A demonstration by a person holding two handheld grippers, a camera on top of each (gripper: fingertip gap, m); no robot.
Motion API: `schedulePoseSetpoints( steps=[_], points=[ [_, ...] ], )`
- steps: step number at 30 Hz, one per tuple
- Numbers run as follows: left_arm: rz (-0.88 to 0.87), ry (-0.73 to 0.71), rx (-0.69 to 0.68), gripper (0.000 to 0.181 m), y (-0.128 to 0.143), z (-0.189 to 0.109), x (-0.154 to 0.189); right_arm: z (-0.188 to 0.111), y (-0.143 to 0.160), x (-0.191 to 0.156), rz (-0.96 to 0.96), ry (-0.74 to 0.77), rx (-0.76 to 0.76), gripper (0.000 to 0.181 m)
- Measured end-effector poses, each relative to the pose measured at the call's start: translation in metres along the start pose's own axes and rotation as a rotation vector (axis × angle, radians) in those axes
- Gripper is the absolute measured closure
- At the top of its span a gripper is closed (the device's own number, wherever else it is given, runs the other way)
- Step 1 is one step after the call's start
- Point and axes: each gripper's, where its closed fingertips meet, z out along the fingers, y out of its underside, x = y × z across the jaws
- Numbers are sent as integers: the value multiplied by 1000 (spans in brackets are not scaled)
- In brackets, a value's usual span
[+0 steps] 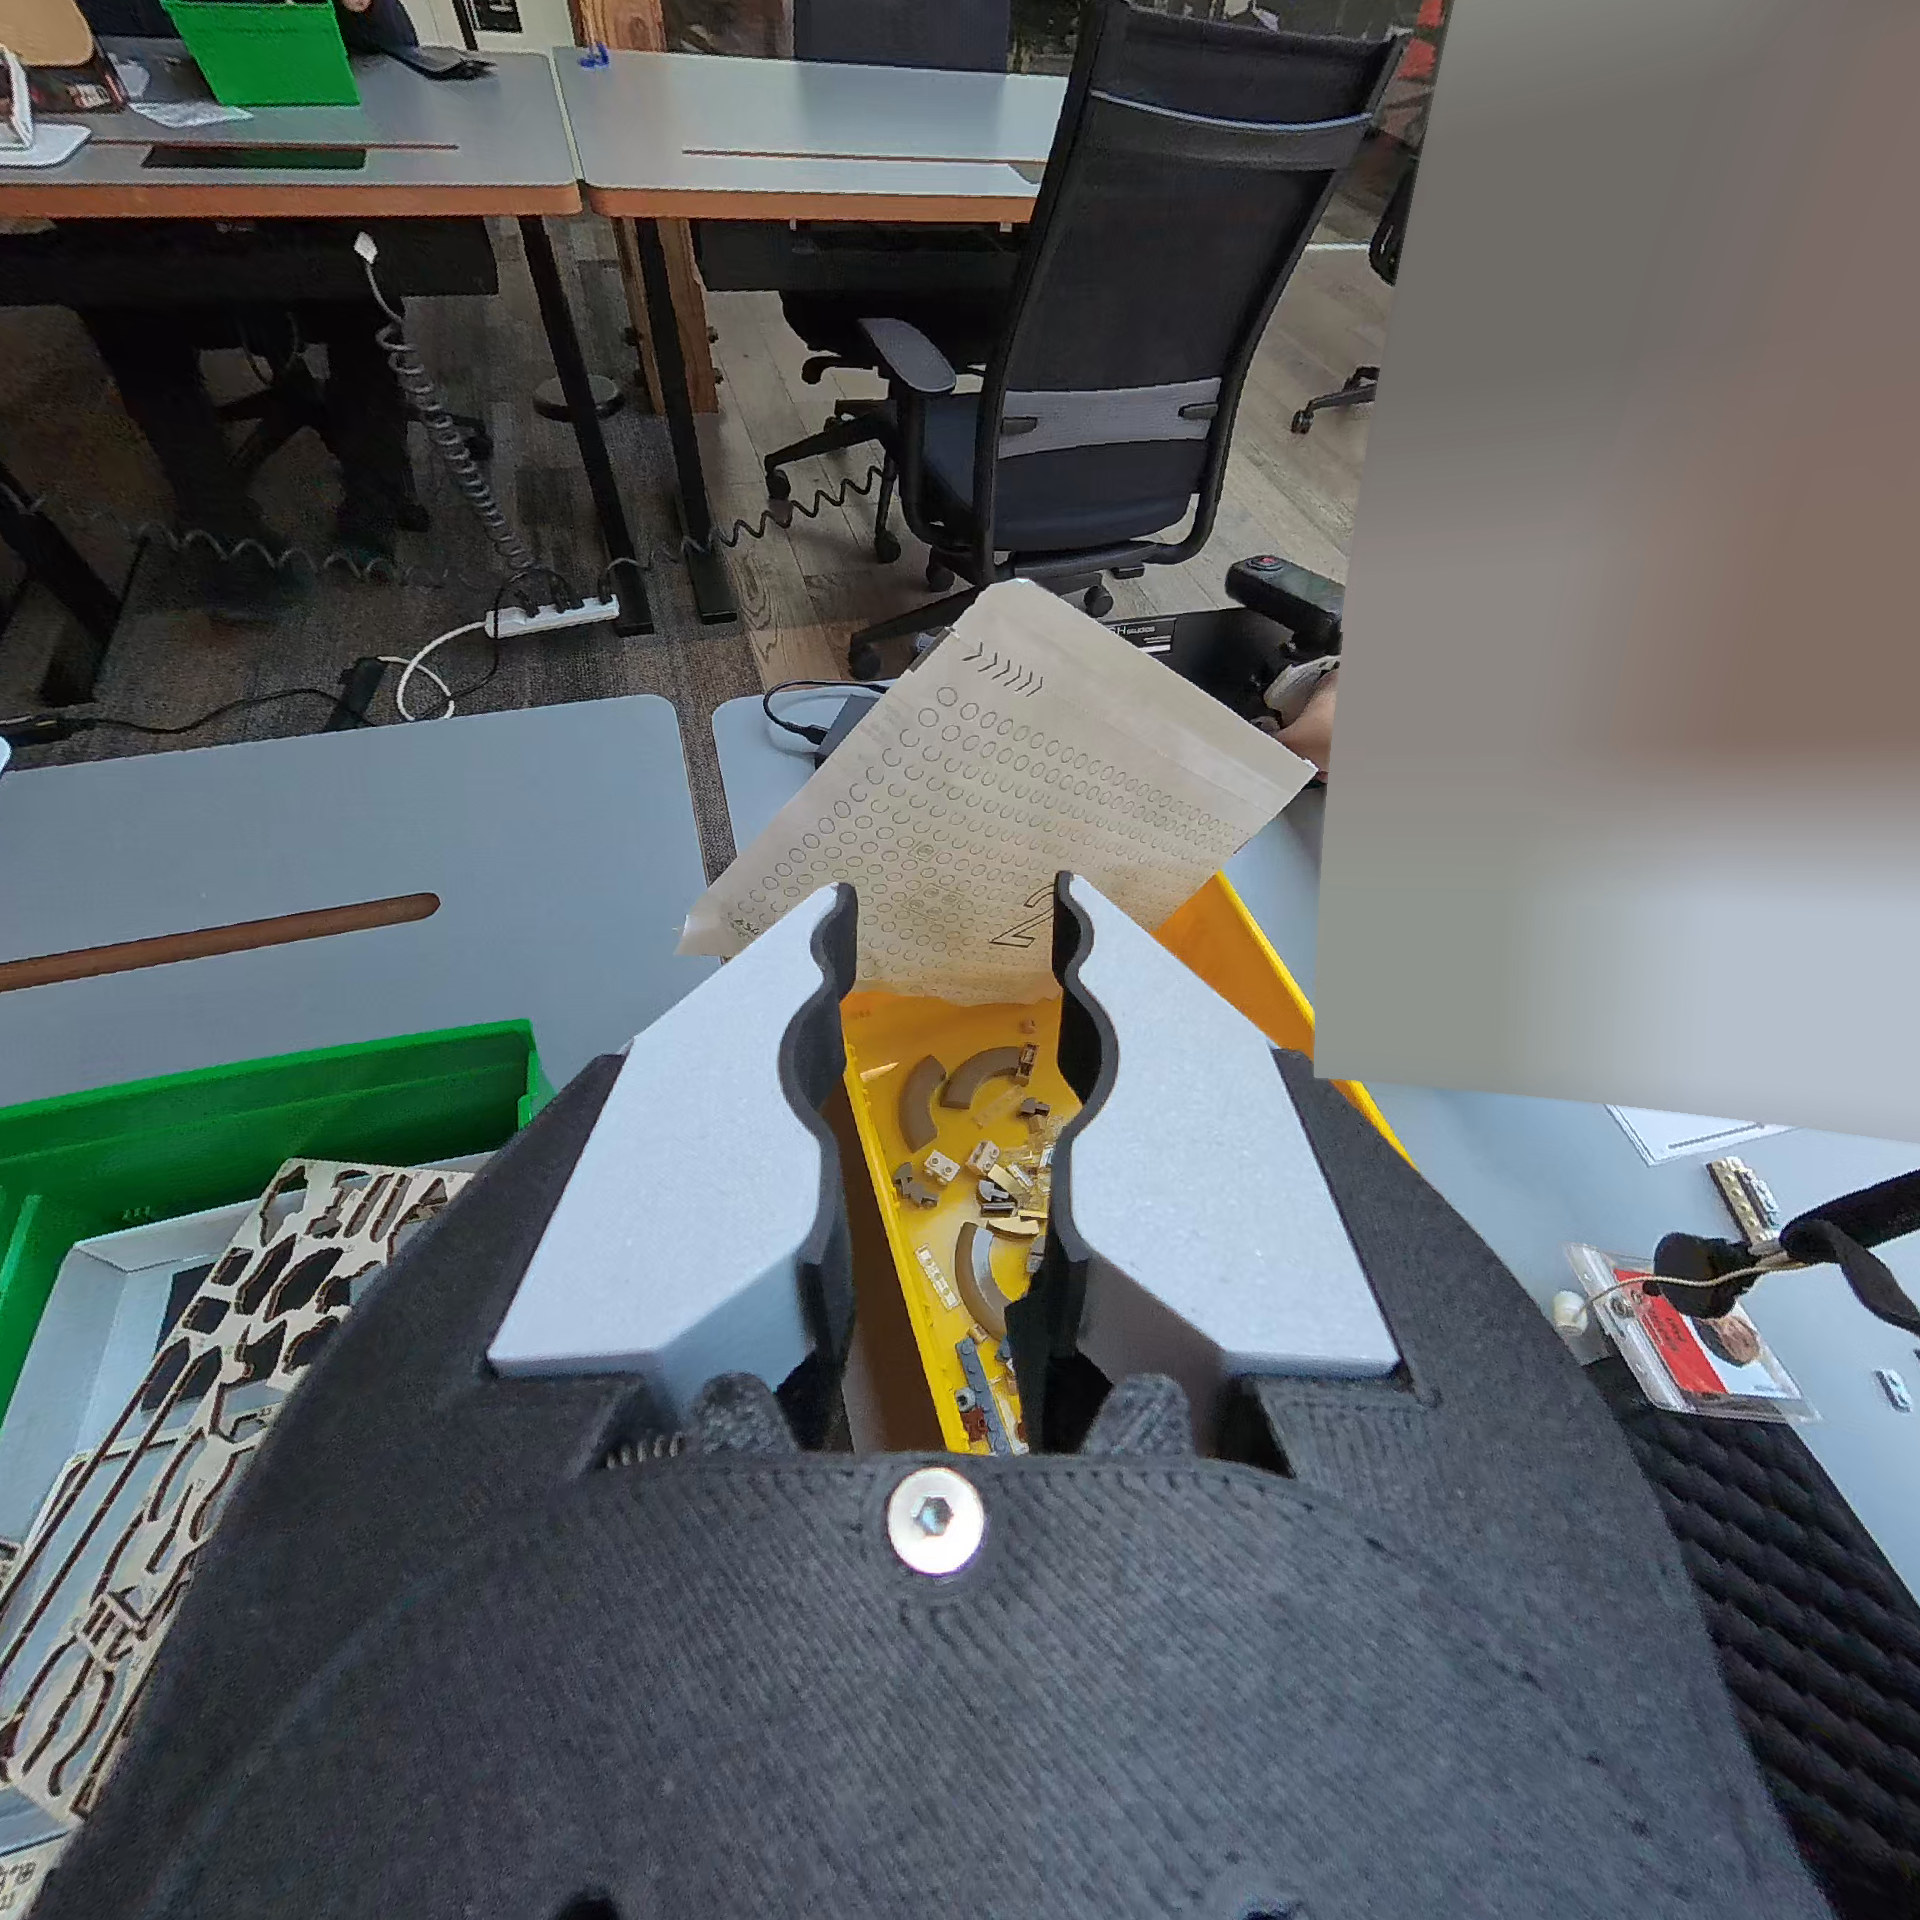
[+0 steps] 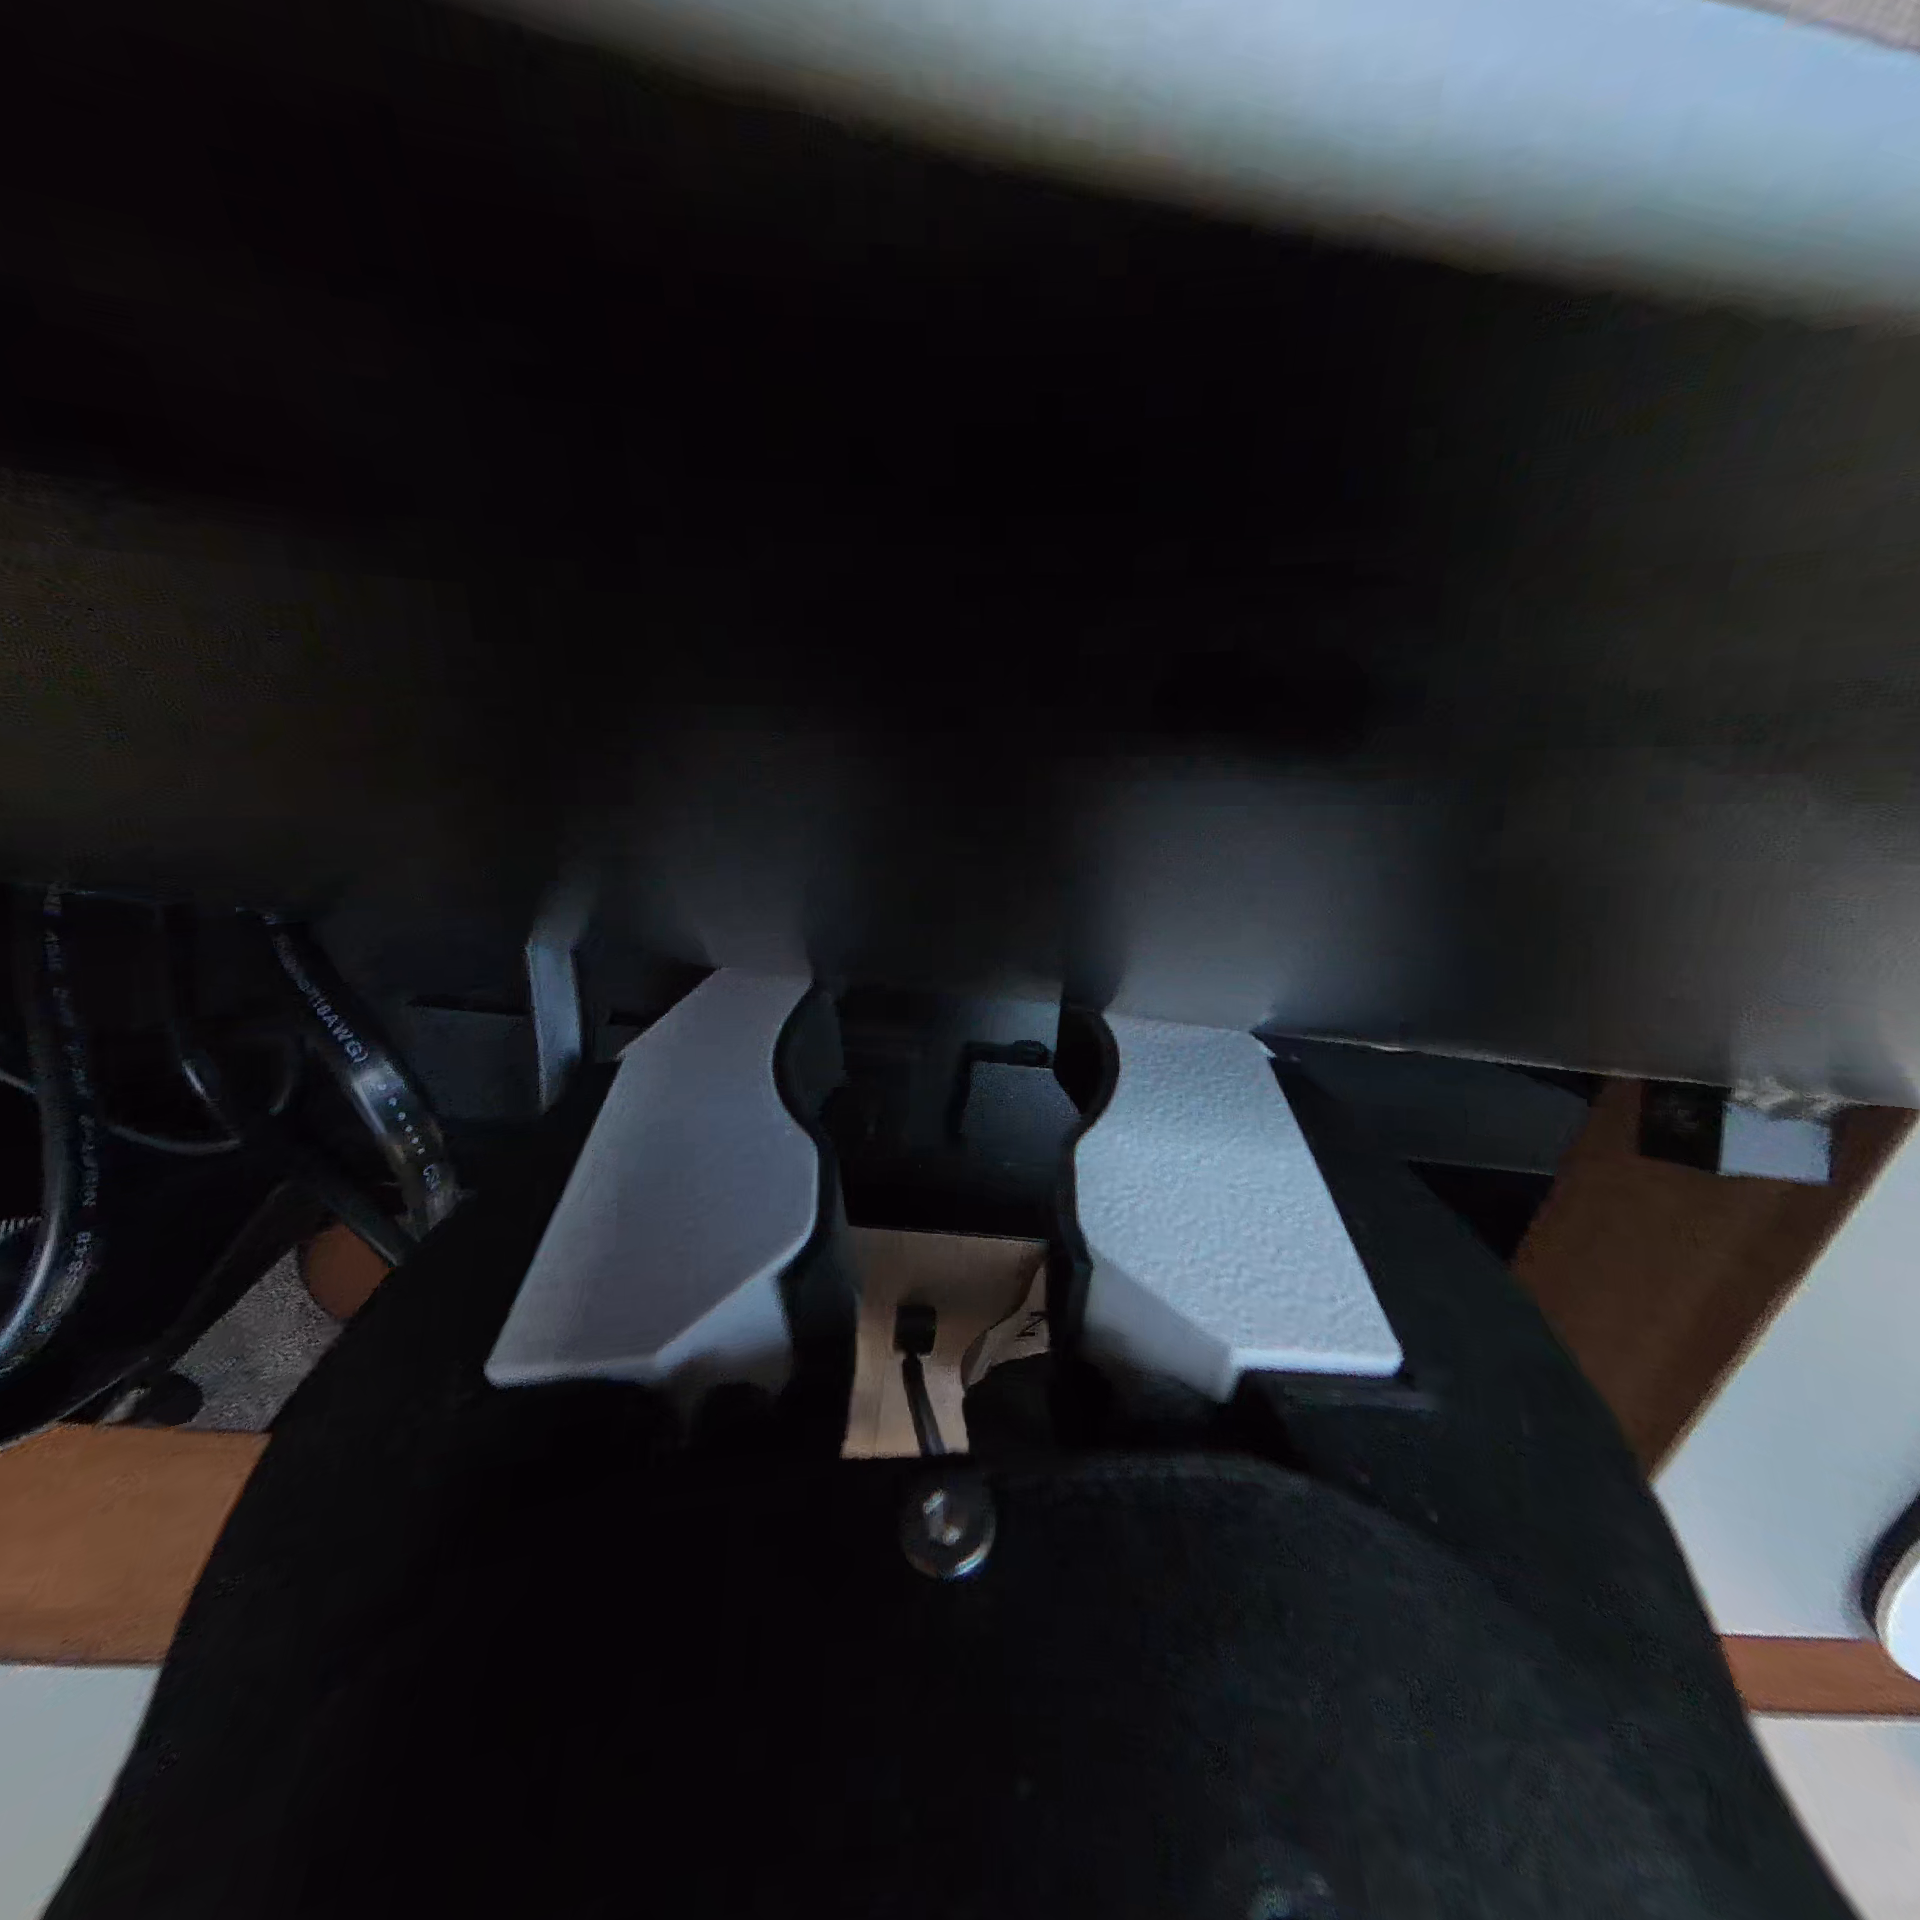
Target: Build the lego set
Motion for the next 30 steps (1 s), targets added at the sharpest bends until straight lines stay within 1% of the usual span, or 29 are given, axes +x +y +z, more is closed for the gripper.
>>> schedulePoseSetpoints(
  steps=[4,6,9,14,18,19,25,26,28,30],
  points=[
    [-12,6,2,145,0,1,-1,0,0,-5,51,-38,-6,135],
    [-7,-2,10,145,-2,1,-2,0,1,-5,56,-33,-8,134],
    [-7,1,8,145,-2,3,-2,-1,1,-6,90,-55,-3,134],
    [-9,4,18,145,-2,5,-1,-3,4,-15,265,-196,3,132],
    [-18,13,23,145,-1,7,0,-3,3,-13,302,-206,10,133],
    [-18,13,22,145,0,8,0,-3,2,-14,298,-209,11,136],
    [-18,5,19,145,2,5,-2,-3,4,-18,238,-199,1,138],
    [-22,7,19,145,2,4,-2,-5,5,-19,217,-197,4,142],
    [-20,3,17,145,3,3,-3,-12,4,-19,138,-172,39,144],
    [-12,-2,17,145,4,1,-4,-25,3,-18,19,-133,80,144]
  ],
)
